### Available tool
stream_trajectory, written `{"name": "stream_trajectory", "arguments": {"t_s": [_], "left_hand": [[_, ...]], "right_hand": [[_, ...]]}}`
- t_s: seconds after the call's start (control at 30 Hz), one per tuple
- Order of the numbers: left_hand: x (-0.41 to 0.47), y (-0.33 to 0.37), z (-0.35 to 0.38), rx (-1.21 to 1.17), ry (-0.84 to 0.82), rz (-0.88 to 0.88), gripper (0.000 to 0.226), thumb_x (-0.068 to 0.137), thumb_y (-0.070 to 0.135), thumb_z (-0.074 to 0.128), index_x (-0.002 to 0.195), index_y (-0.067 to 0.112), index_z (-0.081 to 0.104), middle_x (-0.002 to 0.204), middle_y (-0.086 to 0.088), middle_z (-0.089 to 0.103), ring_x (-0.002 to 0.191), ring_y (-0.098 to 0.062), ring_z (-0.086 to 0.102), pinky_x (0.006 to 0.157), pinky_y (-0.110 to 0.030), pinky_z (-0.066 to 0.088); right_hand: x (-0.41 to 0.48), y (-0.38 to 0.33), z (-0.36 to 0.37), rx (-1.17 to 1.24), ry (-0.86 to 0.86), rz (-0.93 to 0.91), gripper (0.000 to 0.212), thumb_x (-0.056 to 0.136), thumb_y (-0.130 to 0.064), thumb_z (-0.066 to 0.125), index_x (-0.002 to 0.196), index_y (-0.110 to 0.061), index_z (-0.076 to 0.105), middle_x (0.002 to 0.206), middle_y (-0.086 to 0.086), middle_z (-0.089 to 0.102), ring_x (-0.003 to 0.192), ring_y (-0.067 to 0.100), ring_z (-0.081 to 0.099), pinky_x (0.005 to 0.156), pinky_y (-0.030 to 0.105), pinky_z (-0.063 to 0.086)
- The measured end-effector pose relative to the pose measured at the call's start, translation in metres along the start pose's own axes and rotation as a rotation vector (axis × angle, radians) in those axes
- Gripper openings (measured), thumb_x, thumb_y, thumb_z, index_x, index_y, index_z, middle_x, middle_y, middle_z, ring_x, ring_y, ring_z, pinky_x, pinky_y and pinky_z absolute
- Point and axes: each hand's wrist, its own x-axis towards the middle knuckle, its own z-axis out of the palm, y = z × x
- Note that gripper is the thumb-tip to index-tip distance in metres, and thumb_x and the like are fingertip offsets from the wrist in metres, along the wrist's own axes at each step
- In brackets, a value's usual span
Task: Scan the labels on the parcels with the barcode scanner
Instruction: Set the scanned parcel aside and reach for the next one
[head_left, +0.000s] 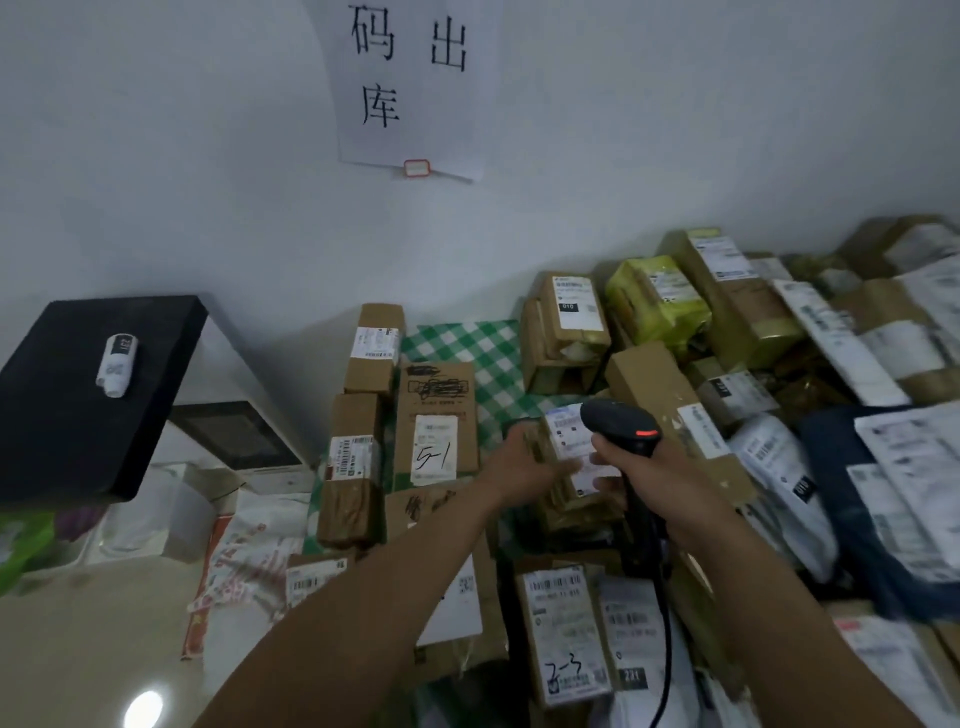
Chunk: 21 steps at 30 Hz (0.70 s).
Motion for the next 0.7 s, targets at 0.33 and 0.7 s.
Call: {"name": "stream_trajectory", "arguments": {"t_s": [0.33, 0.7], "left_hand": [[-0.019, -0.007, 0.05, -0.284, 0.083, -0.062, 0.053, 0.088, 0.026, 0.08, 0.136, 0.03, 0.059, 0.128, 0.006, 0.07, 0.118, -0.017, 0.066, 0.098, -0.033, 0.054], [-0.08, 0.008, 0.035, -0.45, 0.22, -0.044, 0.082, 0.071, 0.036, 0.089, 0.135, 0.065, 0.045, 0.134, 0.011, 0.065, 0.118, -0.017, 0.066, 0.099, -0.048, 0.056]], "right_hand": [[-0.034, 0.024, -0.025, 0.048, 0.08, 0.041, 0.018, 0.095, -0.03, 0.074, 0.109, -0.018, 0.071, 0.094, 0.013, 0.072, 0.088, 0.028, 0.067, 0.068, 0.034, 0.05], [-0.055, 0.027, -0.009, 0.042, 0.105, -0.096, 0.032, 0.093, -0.035, 0.074, 0.122, -0.024, 0.07, 0.107, 0.001, 0.076, 0.097, 0.021, 0.072, 0.062, 0.024, 0.057]]}}
